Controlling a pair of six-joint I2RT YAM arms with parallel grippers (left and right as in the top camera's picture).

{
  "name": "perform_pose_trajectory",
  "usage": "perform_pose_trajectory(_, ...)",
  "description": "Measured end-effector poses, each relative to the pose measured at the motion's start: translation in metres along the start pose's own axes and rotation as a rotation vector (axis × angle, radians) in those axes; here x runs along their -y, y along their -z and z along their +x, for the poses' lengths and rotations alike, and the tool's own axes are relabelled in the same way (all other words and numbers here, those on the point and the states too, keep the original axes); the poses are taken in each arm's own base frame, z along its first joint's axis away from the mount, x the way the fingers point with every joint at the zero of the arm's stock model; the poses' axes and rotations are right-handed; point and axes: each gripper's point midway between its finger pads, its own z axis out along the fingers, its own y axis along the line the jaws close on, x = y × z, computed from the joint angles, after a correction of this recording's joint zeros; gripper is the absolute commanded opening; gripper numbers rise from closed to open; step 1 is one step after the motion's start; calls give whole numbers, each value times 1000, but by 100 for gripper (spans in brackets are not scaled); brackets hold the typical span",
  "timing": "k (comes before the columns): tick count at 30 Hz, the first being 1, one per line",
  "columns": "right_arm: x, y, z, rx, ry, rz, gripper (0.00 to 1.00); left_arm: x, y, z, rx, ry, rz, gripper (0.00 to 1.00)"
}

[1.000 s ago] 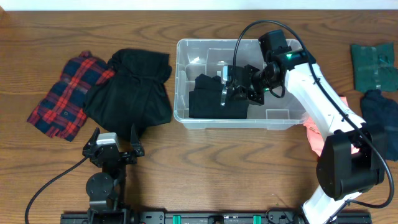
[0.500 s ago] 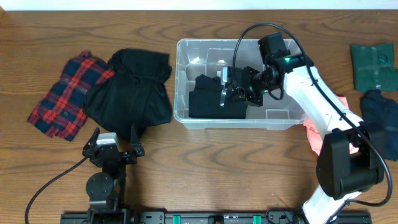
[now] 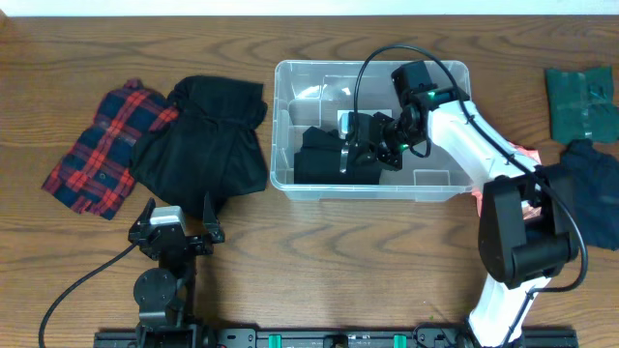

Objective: Pack container
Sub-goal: 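Carry the black bundle into the bin and lower it, then open the right gripper and withdraw it from the bin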

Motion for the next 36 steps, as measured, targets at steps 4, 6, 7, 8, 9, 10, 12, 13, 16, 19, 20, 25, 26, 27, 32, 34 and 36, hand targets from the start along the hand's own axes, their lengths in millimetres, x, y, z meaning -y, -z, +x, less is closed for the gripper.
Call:
perform_pose_trajectory(4, -4, -8, -2, -5, 8, -18, 2, 0, 0, 0, 0, 0, 0, 98)
perform_pose_trajectory(6, -6, -11, -3, -7, 13, -24, 2, 0, 0, 0, 0, 0, 0, 98)
perform_pose_trajectory(7, -7, -12, -4, -7, 16, -27, 2, 0, 0, 0, 0, 0, 0, 98)
perform_pose_trajectory(8, -7, -13, -5, -7, 18, -29, 4, 0, 0, 0, 0, 0, 0, 98)
perform_pose_trajectory(9, -8, -14, -5, -8, 19, -31, 7, 0, 0, 0, 0, 0, 0, 98)
perform_pose_trajectory(10, -8, -14, -5, -8, 19, -32, 13, 0, 0, 0, 0, 0, 0, 98)
perform_pose_trajectory(12, -8, -15, -5, -9, 16, -34, 25, 0, 0, 0, 0, 0, 0, 98)
perform_pose_trajectory(13, -8, -16, -5, -10, 14, -34, 36, 0, 0, 0, 0, 0, 0, 98)
perform_pose_trajectory(16, -8, -17, -3, -15, 3, -34, 73, 0, 0, 0, 0, 0, 0, 98)
perform_pose_trajectory(19, -8, -18, -2, -22, -10, -34, 88, 0, 0, 0, 0, 0, 0, 98)
perform_pose_trajectory(20, -8, -18, -2, -24, -11, -33, 90, 0, 0, 0, 0, 0, 0, 98)
perform_pose_trajectory(25, 2, -18, -6, -8, -19, 4, 99, 0, 0, 0, 0, 0, 0, 98)
perform_pose_trajectory(26, 5, -18, -8, -1, -27, 16, 99, 0, 0, 0, 0, 0, 0, 98)
perform_pose_trajectory(27, 7, -18, -9, 3, -35, 23, 99, 0, 0, 0, 0, 0, 0, 98)
perform_pose_trajectory(32, 22, -7, -24, 23, -68, 68, 99, 0, 0, 0, 0, 0, 0, 98)
perform_pose_trajectory(34, 33, 3, -35, 31, -94, 109, 99, 0, 0, 0, 0, 0, 0, 98)
perform_pose_trajectory(36, 45, 15, -43, 28, -149, 160, 99, 0, 0, 0, 0, 0, 0, 98)
